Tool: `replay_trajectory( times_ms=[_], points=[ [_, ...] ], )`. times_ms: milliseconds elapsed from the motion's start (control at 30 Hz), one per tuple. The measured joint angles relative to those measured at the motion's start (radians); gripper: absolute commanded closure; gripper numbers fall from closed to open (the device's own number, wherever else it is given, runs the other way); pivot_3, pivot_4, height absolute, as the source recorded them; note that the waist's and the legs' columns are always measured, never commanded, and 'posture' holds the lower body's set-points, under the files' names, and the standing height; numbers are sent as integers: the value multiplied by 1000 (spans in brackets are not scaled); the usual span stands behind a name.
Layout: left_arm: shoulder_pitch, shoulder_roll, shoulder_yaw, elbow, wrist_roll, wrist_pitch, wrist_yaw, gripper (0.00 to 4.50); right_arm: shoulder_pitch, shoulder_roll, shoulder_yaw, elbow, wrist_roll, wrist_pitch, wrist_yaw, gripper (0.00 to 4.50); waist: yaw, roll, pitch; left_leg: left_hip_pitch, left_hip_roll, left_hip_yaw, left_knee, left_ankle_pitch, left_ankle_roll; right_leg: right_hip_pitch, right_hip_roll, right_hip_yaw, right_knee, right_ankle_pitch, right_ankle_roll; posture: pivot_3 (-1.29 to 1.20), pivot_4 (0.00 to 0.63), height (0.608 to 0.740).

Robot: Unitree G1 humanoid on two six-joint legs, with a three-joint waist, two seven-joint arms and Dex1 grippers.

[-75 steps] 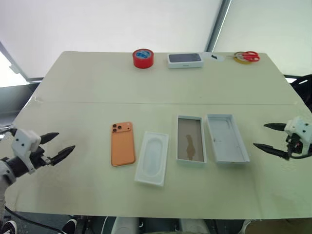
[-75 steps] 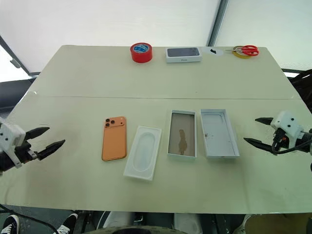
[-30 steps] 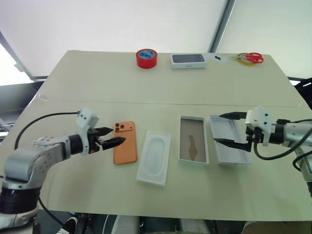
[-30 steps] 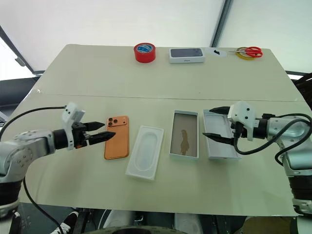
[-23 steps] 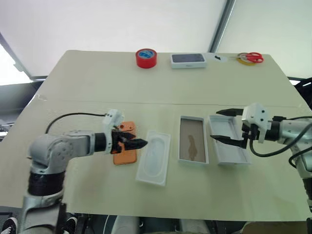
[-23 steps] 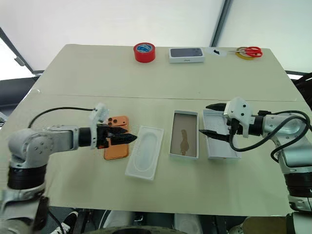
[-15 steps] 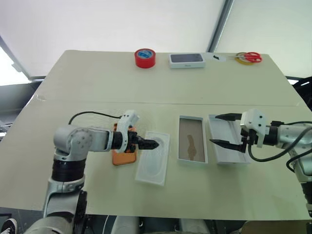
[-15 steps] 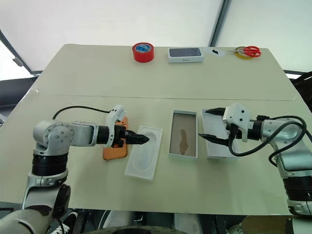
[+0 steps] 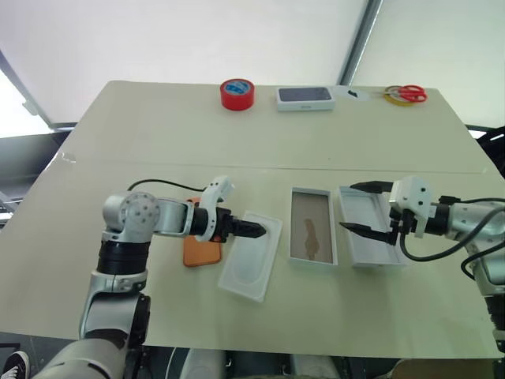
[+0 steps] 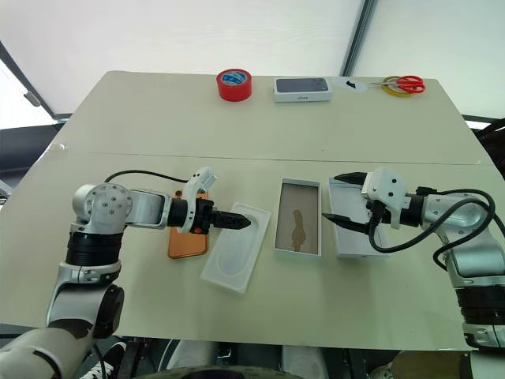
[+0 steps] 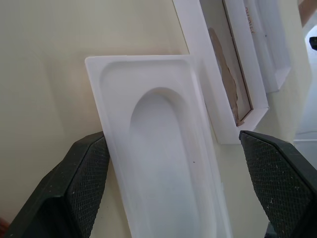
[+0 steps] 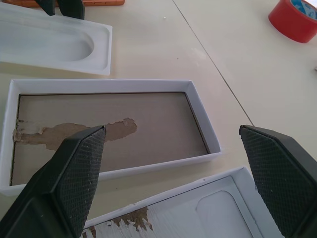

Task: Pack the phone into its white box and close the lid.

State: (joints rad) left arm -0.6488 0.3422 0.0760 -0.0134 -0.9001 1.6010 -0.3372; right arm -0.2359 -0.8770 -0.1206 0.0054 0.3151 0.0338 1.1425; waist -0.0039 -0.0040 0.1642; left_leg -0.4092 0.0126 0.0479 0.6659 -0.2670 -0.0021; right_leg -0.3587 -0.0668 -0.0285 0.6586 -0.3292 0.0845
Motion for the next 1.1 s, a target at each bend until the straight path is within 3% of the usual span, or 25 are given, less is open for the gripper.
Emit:
replay_trajectory(
  times_ms=[33,233,267,600,733,833,1000,1100],
  points=[
    [11,-4,10,0,2,0,4,1067,0,0,0,0,0,-1,-1,0,0,0,0,1,0,0,0,0,0,0,0,0,0,0,0,0,150,740],
    [69,-20,45,4,20,3,18,4144,7,0,-2,0,0,-8,-8,0,3,0,0,1,0,0,0,0,0,1,0,0,0,0,0,0,150,740],
    [75,-22,46,8,23,4,18,4406,7,0,-2,0,0,-11,-8,0,5,0,0,1,0,0,0,0,0,1,0,0,0,0,0,0,150,740],
    [79,-58,151,34,33,4,39,4406,25,6,1,-26,7,1,-7,0,15,0,0,1,0,0,0,0,0,1,0,0,0,0,0,0,150,740],
    [32,-150,336,59,48,-25,114,4406,81,17,56,-119,12,29,11,0,17,-1,1,1,0,0,0,0,-1,1,0,0,0,0,0,0,150,740],
    [18,-171,377,18,51,-46,147,4406,108,18,113,-165,2,29,28,0,16,-1,1,1,0,0,0,0,-1,1,0,0,0,0,0,0,150,740],
    [26,-286,409,-46,64,-81,222,4406,110,38,204,-211,-52,24,24,0,17,-3,1,1,0,-1,0,0,-1,1,0,0,0,0,0,0,150,740],
    [27,-304,410,-74,69,-99,249,4500,113,47,262,-206,-116,6,18,861,16,-3,1,1,0,-1,0,1,-2,1,1,0,0,0,0,0,150,740]
  ],
)
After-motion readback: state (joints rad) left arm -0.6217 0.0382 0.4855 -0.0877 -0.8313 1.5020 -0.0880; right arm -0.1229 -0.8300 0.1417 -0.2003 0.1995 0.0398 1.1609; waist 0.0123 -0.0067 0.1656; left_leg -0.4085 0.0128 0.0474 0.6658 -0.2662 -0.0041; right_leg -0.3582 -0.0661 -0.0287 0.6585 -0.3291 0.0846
